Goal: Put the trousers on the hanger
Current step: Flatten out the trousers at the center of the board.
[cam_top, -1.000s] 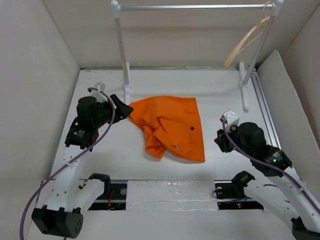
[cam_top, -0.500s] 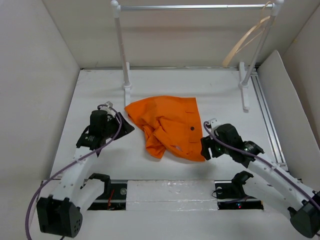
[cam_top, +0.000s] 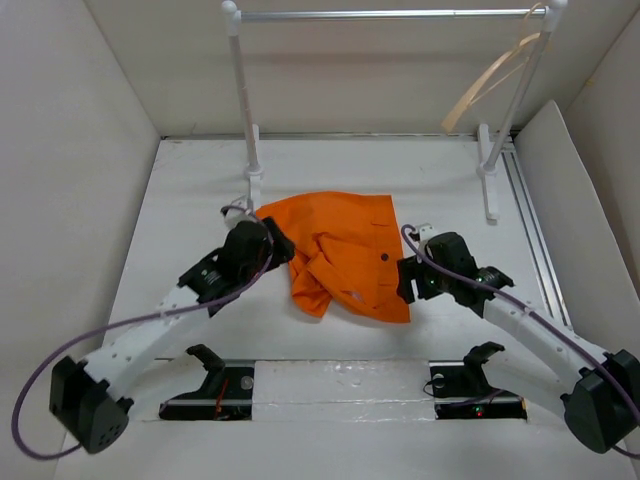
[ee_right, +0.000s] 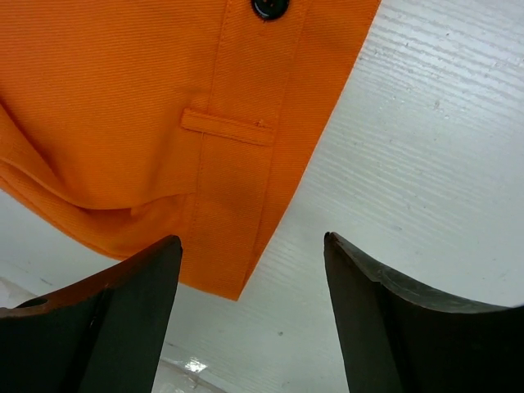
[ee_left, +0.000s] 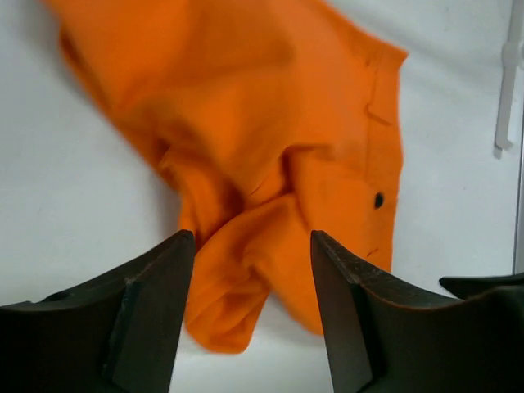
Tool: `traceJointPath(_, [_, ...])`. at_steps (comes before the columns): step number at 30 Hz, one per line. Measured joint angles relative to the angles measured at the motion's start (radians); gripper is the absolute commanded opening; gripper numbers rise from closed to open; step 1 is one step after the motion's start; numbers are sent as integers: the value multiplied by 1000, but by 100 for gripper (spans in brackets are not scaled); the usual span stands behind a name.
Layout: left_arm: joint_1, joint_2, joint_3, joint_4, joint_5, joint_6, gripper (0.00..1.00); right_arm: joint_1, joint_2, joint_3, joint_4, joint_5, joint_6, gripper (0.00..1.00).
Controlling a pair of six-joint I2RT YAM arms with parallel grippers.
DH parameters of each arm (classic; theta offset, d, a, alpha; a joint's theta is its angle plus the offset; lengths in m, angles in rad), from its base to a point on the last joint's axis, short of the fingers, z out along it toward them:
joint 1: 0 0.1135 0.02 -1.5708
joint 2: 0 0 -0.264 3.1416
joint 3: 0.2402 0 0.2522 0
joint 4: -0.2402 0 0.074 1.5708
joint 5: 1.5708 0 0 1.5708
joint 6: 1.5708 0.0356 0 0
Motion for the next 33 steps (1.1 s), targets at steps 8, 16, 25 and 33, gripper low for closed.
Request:
traceJointPath(8, [8, -240, -410, -19, 170, -230, 65, -6, -50, -151, 100, -93, 47, 78])
traceJointPath(16, [-61, 79, -410, 141, 198, -250, 54, -5, 80, -179, 196, -117, 60, 60])
traceJointPath(25, [-61, 211, -361, 213, 165, -262, 0, -2, 104, -199, 283, -137, 82, 0])
traceJointPath(33, [-63, 43, 91, -213, -66, -143, 0, -12, -136, 38, 37, -16, 21, 0])
